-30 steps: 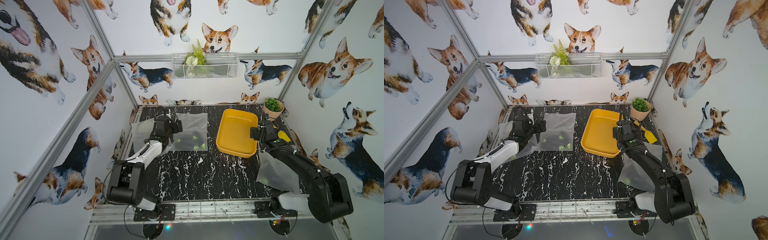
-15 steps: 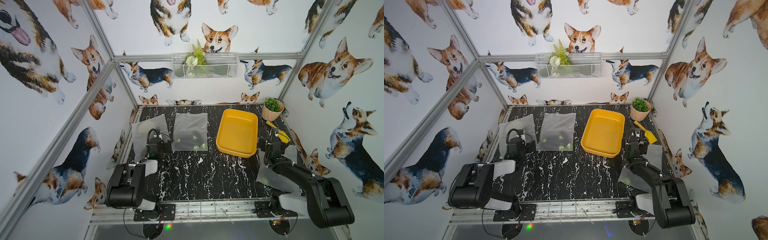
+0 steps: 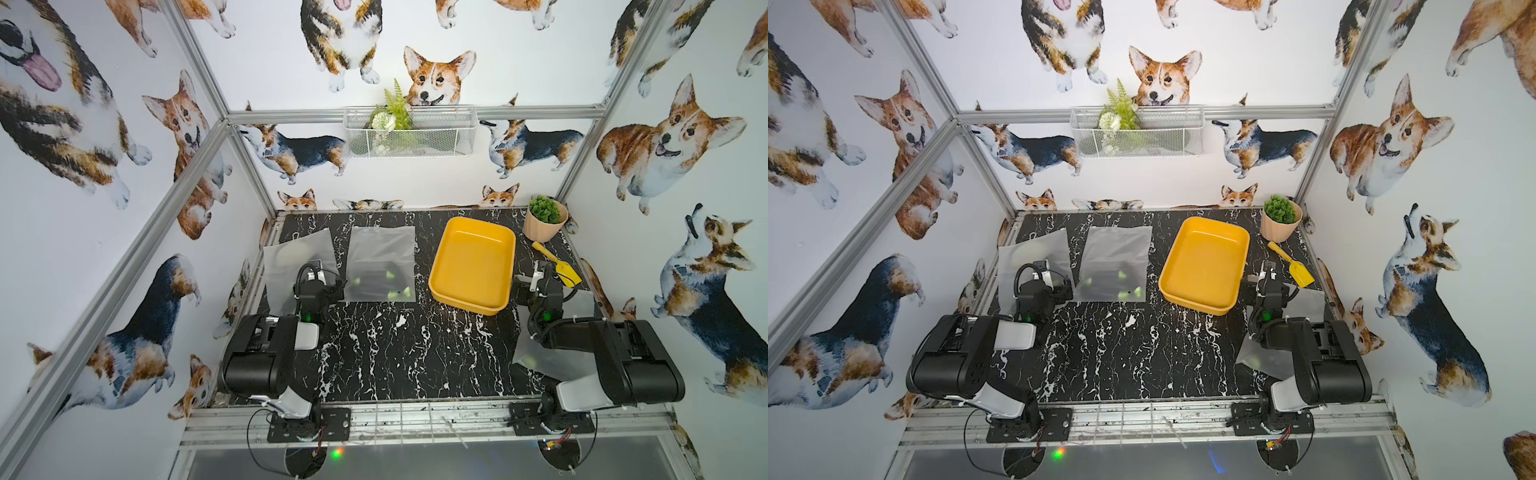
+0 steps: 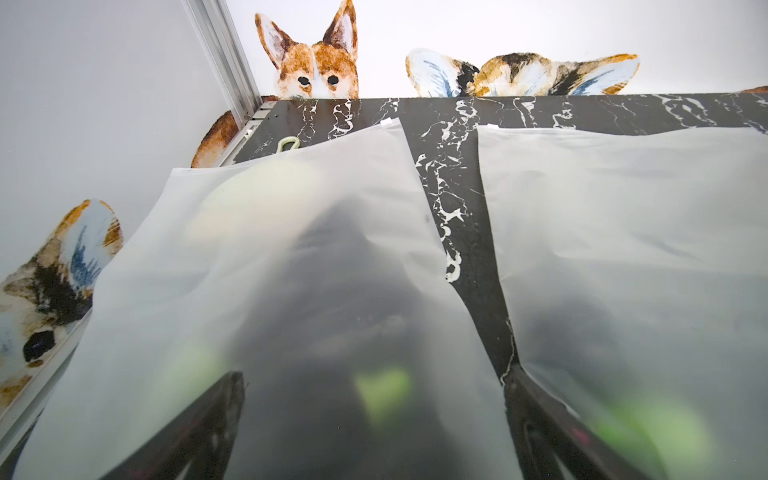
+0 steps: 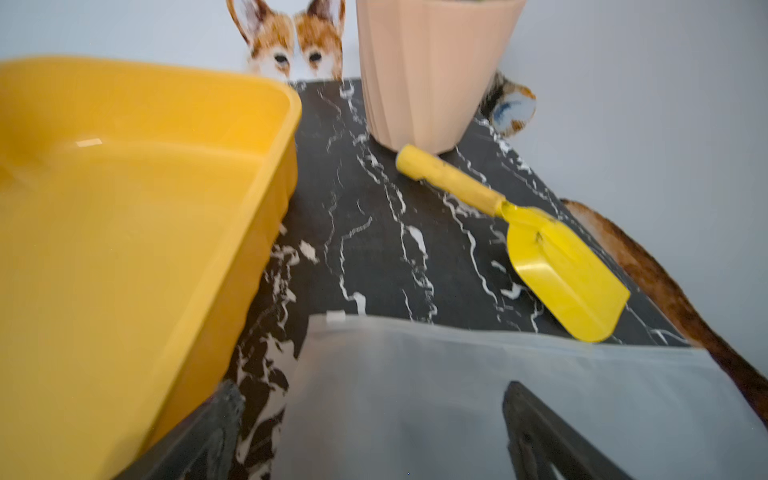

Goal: Place the eggplant in a zip-top bag and seal the zipper
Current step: Reset both arms

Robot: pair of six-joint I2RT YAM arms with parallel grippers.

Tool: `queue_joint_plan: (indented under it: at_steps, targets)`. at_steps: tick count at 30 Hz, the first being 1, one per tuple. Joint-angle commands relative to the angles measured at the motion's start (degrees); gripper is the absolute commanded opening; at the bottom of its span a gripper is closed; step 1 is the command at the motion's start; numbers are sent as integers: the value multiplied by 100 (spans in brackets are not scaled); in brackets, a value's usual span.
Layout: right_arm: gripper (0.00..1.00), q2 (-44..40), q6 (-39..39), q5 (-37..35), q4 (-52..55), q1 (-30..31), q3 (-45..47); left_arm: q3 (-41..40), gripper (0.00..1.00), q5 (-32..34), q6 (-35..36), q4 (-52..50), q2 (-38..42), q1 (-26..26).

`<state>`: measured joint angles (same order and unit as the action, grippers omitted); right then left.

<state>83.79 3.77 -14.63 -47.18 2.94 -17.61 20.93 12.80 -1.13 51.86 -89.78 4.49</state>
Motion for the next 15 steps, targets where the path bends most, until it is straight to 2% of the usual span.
queue_joint_plan:
  at_steps: [1, 4, 7, 9, 12, 15]
  targets:
    - [100, -205, 273, -37, 106, -18, -77, 11, 99, 88, 45, 280, -12, 2]
    - [100, 32, 132, -19, -515, -9, 44, 10, 99, 93, 57, 286, -13, 16]
    - [100, -109, 185, 28, 30, -21, -103, 20, 99, 97, 51, 266, -5, 19]
    - [100, 21, 118, -14, -380, 3, -4, 24, 99, 100, 59, 258, -13, 27]
    - [100, -109, 154, -13, -91, -4, -47, 29, 99, 109, 68, 238, -5, 39]
    - [100, -49, 133, -9, -258, -3, -15, 34, 99, 112, 68, 241, -18, 35]
